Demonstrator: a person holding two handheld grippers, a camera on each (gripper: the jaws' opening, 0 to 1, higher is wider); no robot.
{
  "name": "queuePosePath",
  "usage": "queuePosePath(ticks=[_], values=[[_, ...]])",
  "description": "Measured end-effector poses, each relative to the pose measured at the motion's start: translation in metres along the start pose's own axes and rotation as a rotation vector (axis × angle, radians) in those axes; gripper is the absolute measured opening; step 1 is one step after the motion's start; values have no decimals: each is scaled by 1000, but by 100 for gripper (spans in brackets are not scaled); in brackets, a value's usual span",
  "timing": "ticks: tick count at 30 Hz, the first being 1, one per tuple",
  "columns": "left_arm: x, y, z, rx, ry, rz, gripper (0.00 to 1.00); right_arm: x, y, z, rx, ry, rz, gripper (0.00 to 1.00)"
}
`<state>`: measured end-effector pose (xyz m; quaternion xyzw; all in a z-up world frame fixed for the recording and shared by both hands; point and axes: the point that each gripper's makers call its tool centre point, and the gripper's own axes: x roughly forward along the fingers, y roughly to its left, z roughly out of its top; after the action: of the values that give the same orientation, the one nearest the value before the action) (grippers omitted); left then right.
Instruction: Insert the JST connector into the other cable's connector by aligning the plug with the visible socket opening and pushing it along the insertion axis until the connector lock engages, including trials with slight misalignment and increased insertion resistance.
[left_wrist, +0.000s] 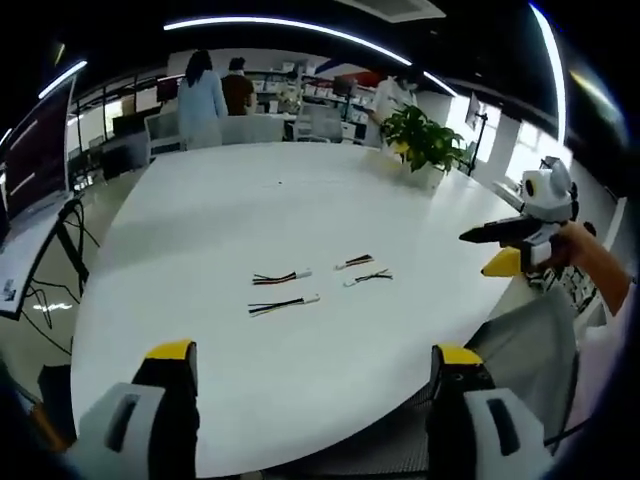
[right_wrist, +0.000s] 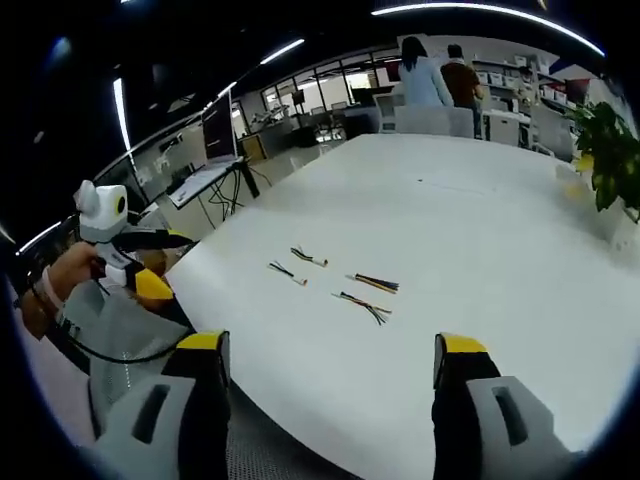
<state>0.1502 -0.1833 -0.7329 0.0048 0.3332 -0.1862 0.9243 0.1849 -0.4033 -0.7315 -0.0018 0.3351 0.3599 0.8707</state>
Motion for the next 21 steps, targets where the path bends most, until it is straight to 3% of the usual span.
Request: queuePosePath(ticks=[7,11,21], values=[[3,-2,4,-10,-9,-2,95,9,0,3,-77,28,-18,80],[7,-3,9,16,-7,0,95,15,17,17,12,-30,72,79],[17,-4,20,48,-6,-22,95,27,13,34,-13,-52,83,76]])
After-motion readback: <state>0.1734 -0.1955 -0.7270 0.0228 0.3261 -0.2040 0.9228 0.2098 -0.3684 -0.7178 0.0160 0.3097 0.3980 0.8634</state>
